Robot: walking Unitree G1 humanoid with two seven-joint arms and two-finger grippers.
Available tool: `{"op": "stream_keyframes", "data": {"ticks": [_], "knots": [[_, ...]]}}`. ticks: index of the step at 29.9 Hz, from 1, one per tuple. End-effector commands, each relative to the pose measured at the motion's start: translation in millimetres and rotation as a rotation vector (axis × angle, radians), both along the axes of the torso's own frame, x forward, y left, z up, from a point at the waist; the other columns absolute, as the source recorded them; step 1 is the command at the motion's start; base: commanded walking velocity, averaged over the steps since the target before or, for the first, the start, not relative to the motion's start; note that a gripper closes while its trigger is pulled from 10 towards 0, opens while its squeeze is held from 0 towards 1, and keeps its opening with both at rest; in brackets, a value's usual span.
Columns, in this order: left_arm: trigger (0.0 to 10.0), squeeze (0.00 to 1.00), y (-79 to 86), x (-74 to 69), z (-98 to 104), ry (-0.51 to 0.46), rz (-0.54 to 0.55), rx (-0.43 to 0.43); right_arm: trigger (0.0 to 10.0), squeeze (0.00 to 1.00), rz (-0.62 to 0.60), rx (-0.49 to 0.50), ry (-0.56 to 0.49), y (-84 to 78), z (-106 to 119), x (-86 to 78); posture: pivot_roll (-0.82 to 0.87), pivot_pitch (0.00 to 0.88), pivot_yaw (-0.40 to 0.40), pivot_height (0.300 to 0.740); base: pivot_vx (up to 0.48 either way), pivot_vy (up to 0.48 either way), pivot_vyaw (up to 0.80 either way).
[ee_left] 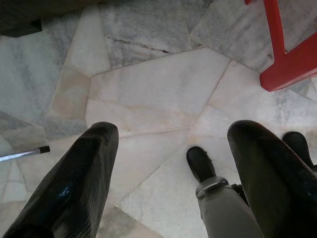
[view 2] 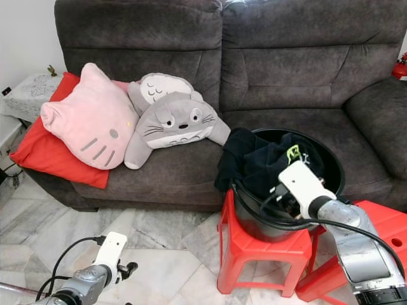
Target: Hang hanger
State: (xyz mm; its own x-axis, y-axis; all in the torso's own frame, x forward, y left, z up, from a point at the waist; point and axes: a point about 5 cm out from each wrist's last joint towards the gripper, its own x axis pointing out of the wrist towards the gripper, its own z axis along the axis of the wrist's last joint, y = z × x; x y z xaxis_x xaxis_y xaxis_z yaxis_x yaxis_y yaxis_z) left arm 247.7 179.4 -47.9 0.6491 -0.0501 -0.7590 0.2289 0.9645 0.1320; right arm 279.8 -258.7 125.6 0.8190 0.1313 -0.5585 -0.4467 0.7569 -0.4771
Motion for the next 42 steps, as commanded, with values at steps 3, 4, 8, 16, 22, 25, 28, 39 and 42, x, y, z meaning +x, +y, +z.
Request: {"op": "stream_keyframes", "data": {"ticks": [3, 4, 8, 16, 22, 25, 28, 39, 42], "knots": [[10.0, 0.0, 1.7, 0.1, 0.1, 0.007, -0.003, 0.011, 10.0, 0.0, 0.031, -0.025, 0.053, -1.1, 1.5, 2.7, -0.2, 0.0, 0.057, 0.74, 0.0, 0.0, 0.0], [10.0, 0.0, 1.6, -0.1, 0.0, 0.007, -0.003, 0.01, 10.0, 0.0, 0.026, -0.056, 0.057, -3.7, 1.1, 5.5, -0.2, 0.0, 0.057, 0.74, 0.0, 0.0, 0.0], [10.0, 0.0, 1.5, -0.4, -0.3, 0.008, -0.004, 0.011, 10.0, 0.0, 0.01, -0.07, 0.055, -7.1, 2.6, 9.4, -0.2, 0.0, 0.058, 0.74, 0.0, 0.0, 0.0], [10.0, 0.0, 1.1, -0.5, -0.4, 0.011, -0.01, 0.011, 10.0, 0.0, 0.006, -0.116, 0.102, -17.8, -0.5, 10.6, -0.2, 0.0, 0.058, 0.74, 0.0, 0.0, 0.0], [10.0, 0.0, 1.0, -0.5, -0.4, 0.013, -0.015, 0.014, 10.0, 0.0, 0.049, -0.127, 0.151, -18.7, -6.9, 9.8, -0.2, 0.0, 0.057, 0.74, 0.0, 0.0, 0.0], [10.0, 0.0, 1.2, -0.5, -0.4, 0.013, -0.016, 0.015, 10.0, 0.0, 0.042, -0.167, 0.157, -23.3, -7.9, 12.1, -0.2, 0.0, 0.058, 0.74, 0.0, 0.0, 0.0], [10.0, 0.0, 1.3, -0.4, -0.3, 0.012, -0.018, 0.017, 10.0, 0.0, 0.034, -0.193, 0.167, -27.7, -10.9, 15.3, -0.2, 0.0, 0.058, 0.74, 0.0, 0.0, 0.0], [10.0, 0.0, 1.8, 0.4, 0.4, 0.009, -0.019, 0.021, 0.0, 0.0, 0.051, -0.15, 0.138, -14.6, -22.5, 27.4, -0.19, 0.0, 0.058, 0.74, 0.0, 0.0, 0.0], [10.0, 0.0, 1.7, 0.6, 0.5, 0.009, -0.022, 0.022, 0.0, 0.0, 0.052, -0.133, 0.127, -11.0, -23.1, 29.4, -0.19, 0.0, 0.058, 0.74, 0.0, 0.0, 0.0]]}}
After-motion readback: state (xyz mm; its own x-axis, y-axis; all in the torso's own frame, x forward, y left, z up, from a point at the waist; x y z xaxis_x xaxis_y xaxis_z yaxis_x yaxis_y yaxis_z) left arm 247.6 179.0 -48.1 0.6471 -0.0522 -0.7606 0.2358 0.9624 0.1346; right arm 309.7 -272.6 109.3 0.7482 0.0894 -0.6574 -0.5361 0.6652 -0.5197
